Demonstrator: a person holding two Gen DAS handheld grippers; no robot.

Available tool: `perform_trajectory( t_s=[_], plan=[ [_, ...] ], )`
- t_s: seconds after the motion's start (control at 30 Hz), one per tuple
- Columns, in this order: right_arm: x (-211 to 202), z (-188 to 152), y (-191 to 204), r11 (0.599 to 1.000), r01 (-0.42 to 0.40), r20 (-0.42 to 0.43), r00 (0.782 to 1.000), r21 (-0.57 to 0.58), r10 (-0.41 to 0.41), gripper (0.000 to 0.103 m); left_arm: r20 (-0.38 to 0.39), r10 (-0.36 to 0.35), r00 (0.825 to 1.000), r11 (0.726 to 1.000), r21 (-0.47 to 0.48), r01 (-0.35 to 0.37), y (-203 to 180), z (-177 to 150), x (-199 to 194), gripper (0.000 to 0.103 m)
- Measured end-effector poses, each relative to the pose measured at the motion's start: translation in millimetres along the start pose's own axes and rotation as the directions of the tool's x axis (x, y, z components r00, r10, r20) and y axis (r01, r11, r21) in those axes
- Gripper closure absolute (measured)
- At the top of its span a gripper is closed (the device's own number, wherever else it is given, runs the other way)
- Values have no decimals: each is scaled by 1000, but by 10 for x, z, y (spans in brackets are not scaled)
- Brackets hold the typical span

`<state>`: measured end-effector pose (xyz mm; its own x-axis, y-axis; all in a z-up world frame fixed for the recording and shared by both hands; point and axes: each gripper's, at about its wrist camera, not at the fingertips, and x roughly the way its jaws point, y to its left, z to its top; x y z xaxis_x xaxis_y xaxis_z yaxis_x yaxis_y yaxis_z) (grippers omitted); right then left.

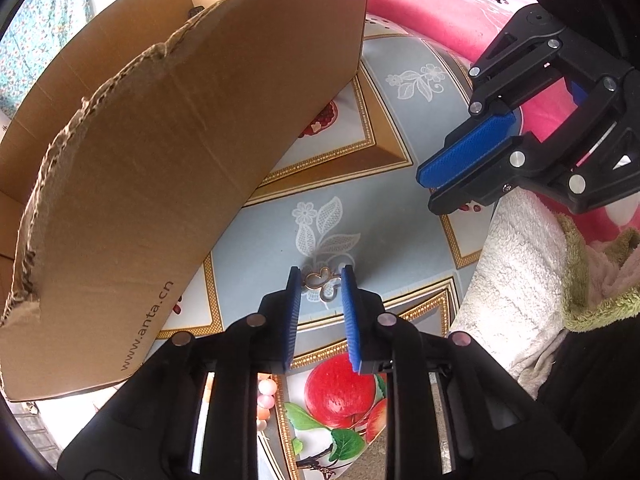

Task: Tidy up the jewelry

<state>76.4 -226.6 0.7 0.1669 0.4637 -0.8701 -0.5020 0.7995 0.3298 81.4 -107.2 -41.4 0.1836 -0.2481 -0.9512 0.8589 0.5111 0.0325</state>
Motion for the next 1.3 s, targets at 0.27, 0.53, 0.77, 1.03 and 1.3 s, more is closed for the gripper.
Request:
perform_trajectory(
  t_s=[0.27,0.53,0.77,1.03,1.3],
  plan=[
    [8,-4,5,1000,2,3,1000,-1,-2,91,0,-3,1000,1000,-14,3,6,-18,-5,84],
    [11,-4,-5,1000,3,1,1000,0,-3,91,5,-5,1000,1000,-16,5,1,-23,-5,84],
    [9,-5,-10,1000,6,0,1000,-2,-6,91,12,-5,1000,1000,-10,5,2,-32,-15,84],
    [8,-1,-13,1000,6,2,1000,1,-6,91,23,-4,1000,1000,-23,4,23,-36,-81,84],
    [-2,-26,46,1000,-9,40,999,25,8,91,60,38,997,995,-98,-32,80,-229,-350,84]
  ],
)
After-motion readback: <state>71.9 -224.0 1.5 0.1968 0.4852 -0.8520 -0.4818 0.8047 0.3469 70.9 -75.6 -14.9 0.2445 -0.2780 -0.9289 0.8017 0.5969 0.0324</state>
